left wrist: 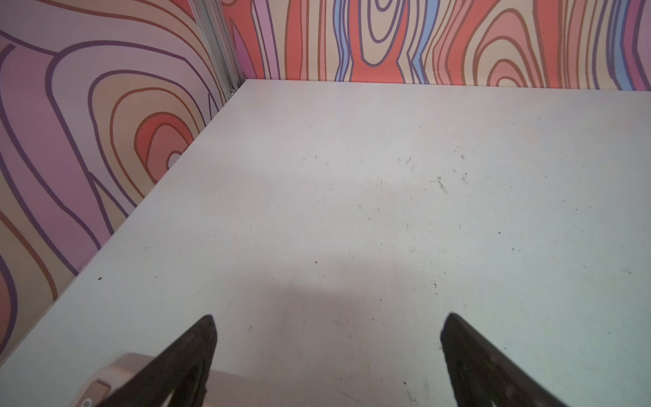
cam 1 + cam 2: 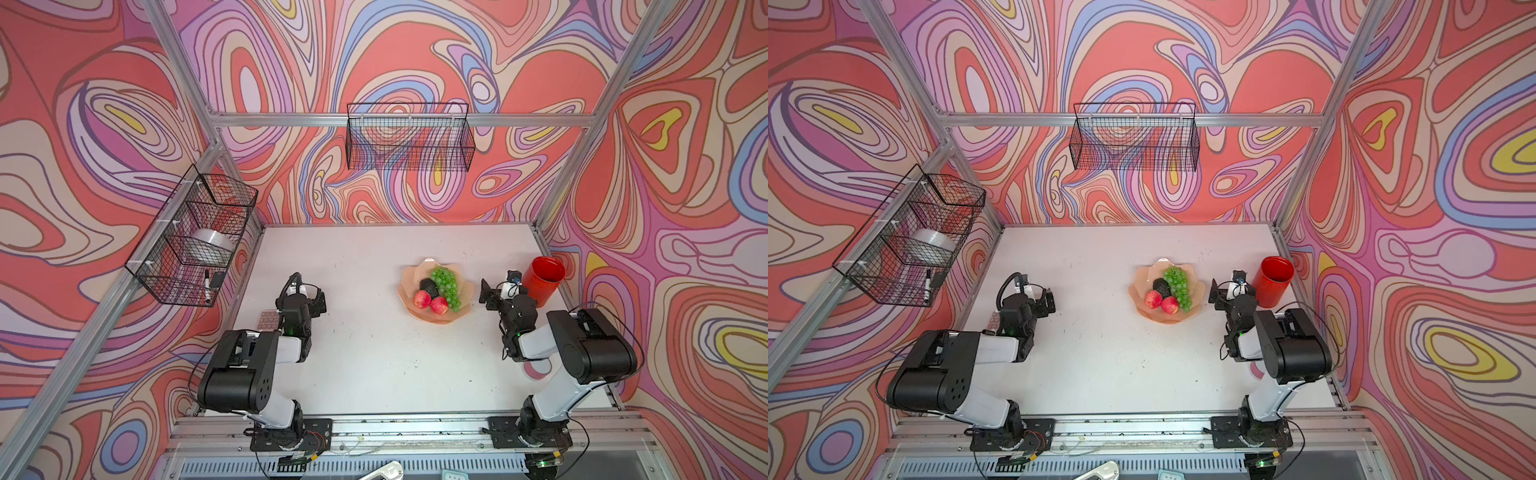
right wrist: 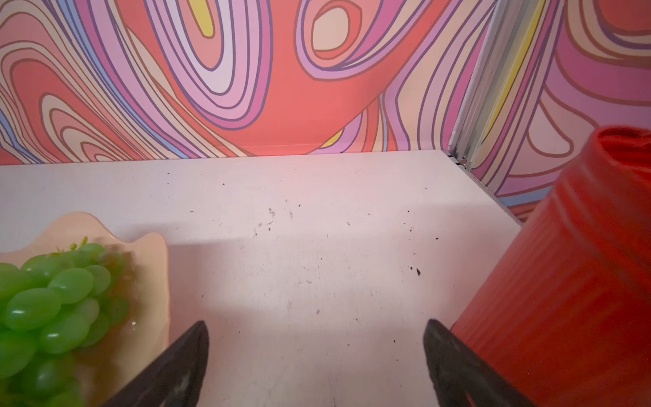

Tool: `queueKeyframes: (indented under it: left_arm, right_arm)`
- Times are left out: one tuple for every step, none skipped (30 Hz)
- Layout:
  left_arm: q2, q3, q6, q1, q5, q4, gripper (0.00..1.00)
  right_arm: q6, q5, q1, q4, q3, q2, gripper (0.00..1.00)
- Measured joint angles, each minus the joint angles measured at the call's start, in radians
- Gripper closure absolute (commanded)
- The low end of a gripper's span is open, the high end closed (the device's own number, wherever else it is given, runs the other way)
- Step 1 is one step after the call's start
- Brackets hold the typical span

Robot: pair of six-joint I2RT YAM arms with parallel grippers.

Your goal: Place and organize the fake fruits in the fruit bowl

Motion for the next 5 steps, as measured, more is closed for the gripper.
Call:
queueKeyframes:
  left_arm:
    - [0.0,0.0,0.0,0.0,-0.001,0.0,0.0]
    - [0.0,0.0,0.0,0.0,-0.001,0.0,0.0]
    - [0.0,0.0,0.0,0.0,-0.001,-0.001,0.0]
    - [0.0,0.0,0.0,0.0,-0.001,0.0,0.0]
    - [0.0,0.0,0.0,0.0,-0.002,0.0,0.0]
  right_arm:
    - [0.0,0.002,0.0,0.0,0.0,0.0,0.02]
    - [0.0,0.003,0.0,0.0,0.0,0.0,0.02]
    - [0.0,0.004,0.0,-0.001,0.0,0.0,0.02]
    - [0.0,0.004,0.0,-0.001,0.0,0.0,0.02]
    - [0.0,0.005,0.0,-0.001,0.0,0.0,0.02]
